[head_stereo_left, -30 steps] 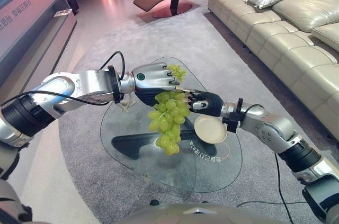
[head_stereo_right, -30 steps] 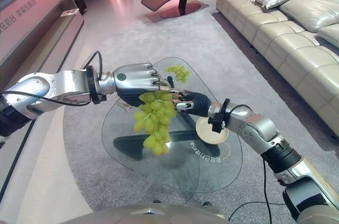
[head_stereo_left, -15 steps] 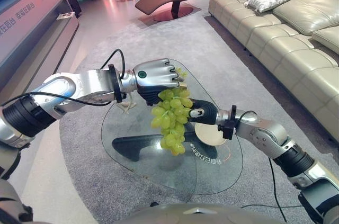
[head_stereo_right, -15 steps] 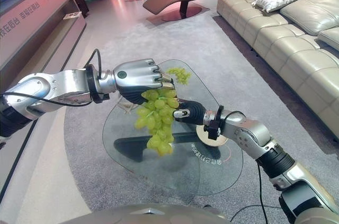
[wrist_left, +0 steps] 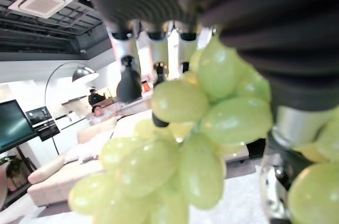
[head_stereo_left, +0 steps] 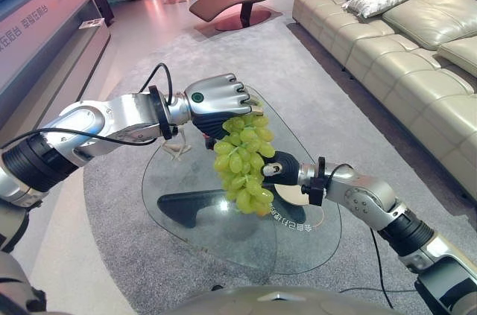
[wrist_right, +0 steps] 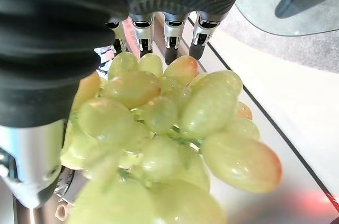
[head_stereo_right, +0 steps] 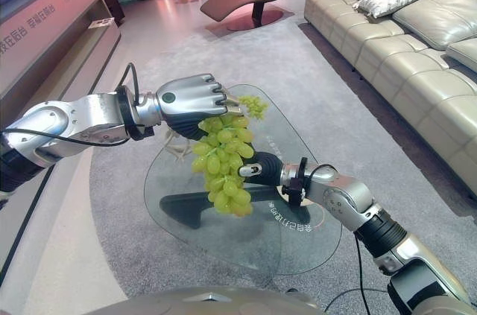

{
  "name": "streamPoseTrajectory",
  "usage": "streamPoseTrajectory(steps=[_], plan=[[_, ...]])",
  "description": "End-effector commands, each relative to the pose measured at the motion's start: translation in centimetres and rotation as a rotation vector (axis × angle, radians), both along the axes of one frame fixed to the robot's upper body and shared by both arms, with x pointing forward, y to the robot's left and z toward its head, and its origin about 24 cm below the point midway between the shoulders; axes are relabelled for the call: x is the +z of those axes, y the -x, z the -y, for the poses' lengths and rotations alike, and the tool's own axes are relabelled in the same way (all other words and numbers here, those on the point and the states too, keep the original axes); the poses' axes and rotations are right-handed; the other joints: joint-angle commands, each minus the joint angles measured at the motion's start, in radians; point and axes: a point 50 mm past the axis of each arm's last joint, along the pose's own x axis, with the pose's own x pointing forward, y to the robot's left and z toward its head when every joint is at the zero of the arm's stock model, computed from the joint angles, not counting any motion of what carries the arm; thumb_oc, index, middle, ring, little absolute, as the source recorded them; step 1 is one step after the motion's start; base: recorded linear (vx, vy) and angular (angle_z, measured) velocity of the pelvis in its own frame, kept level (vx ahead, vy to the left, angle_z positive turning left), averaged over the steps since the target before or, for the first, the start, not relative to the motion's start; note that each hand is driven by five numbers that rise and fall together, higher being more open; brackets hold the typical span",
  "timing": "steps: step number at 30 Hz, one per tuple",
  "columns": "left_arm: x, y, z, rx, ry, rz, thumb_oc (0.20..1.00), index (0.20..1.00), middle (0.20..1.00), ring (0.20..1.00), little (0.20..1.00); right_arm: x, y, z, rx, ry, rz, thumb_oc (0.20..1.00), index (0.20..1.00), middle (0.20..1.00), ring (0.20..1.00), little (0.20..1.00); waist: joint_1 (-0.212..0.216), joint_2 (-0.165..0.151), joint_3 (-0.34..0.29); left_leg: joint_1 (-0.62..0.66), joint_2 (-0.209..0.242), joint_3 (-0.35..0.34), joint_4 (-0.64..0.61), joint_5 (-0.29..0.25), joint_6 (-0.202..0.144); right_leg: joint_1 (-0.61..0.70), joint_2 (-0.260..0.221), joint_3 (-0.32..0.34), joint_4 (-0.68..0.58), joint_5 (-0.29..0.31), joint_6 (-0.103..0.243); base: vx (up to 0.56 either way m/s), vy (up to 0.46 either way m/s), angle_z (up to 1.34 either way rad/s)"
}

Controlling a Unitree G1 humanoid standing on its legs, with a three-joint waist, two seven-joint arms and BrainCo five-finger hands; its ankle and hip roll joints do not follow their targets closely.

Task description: Pick up fruits into the plate

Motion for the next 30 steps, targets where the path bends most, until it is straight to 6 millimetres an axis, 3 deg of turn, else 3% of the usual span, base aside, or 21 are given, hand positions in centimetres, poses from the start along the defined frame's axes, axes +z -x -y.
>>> streamPoseTrajectory(steps=[1,30], plan=[[6.1,-1.9,-1.7,0.123,0.178,0.169,0.200,0.200,0.200,0.200,0.200,1.6,0.6,-1.2,0.073,-0.118,0.042,1.000,1.000,1.000,1.000,1.000,0.011,-0.033,-0.008,0.031,-0.089,0.041,0.016,-0.136,0.060,0.012,-0.007,-0.006,0.025,-0.052,0.037,-0.02,-0.001,-0.03],[4.3,-2.4,0.6,0.070,0.161,0.121,0.200,0.200,0.200,0.200,0.200,1.6,1.9,-5.8,0.162,-0.248,-0.059,1.000,1.000,1.000,1.000,1.000,0.023,-0.035,0.001,0.034,-0.088,0.031,0.010,-0.136,0.057,0.017,-0.002,-0.008,0.017,-0.053,0.034,0.00,0.000,0.00]])
